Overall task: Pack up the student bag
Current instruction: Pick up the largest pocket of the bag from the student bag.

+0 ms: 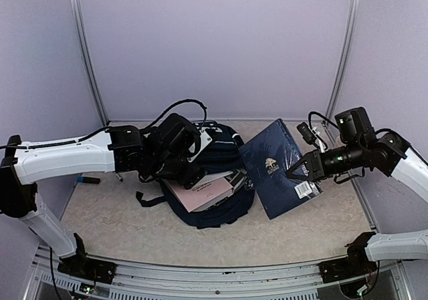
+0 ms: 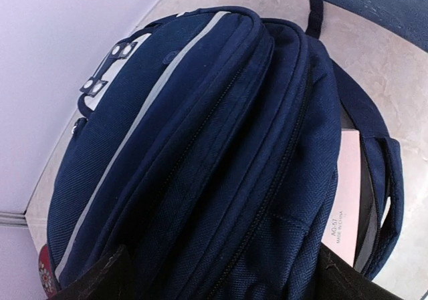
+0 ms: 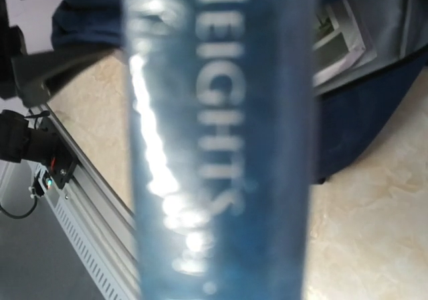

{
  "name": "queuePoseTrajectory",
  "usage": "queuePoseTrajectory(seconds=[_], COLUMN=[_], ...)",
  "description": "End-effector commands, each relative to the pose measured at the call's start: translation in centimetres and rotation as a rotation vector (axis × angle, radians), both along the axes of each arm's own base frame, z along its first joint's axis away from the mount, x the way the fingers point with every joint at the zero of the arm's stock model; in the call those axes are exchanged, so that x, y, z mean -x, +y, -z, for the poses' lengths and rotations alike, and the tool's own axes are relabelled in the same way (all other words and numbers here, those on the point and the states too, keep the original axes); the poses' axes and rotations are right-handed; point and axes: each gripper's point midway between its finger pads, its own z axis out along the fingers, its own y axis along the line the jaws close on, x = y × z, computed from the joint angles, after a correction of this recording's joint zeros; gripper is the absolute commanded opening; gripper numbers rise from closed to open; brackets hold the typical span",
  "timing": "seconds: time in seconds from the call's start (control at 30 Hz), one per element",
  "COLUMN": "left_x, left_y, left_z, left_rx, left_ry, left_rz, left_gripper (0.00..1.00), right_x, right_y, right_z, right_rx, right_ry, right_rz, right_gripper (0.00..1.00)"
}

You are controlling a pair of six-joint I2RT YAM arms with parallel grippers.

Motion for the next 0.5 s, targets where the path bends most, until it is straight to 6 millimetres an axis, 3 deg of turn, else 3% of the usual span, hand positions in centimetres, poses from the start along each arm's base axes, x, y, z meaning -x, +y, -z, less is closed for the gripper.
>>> queuePoseTrajectory(seconds=[0.0,0.07,0.17,0.3,0.4,0.47], left_x=[-1.5,-2.0,-2.4,-1.7,-2.0,-2.7], left_y=[2.1,3.1,3.5,2.2,2.3,2.8], left_z=[-1.6,-1.6,-3.1,-5.4,-7.1,-7.8], left_rx=[-0.052,-0.097,-0.077,0.077,0.181,0.217], left_ry=[-0.114,-0.143,-0.176,-0.17,-0.172,-0.188], left_rz=[-0.08,-0.13,-0.18,-0.114,-0.117,-0.146], left_gripper=[0.85,0.79,0.45,0.28,0.0,0.0], right_x=[0.3,0.3,0.7,2.2,4.6,6.4], right_y=[1.0,1.0,1.3,2.3,3.9,5.1], right_z=[-4.2,-4.1,-3.5,-2.5,-2.6,-3.0], right_rx=[-0.131,-0.134,-0.137,-0.183,-0.268,-0.328], right_ry=[-0.132,-0.129,-0.095,0.004,0.046,0.057], right_rz=[-0.045,-0.049,-0.074,-0.13,-0.242,-0.32], right_gripper=[0.0,0.0,0.0,0.0,0.0,0.0])
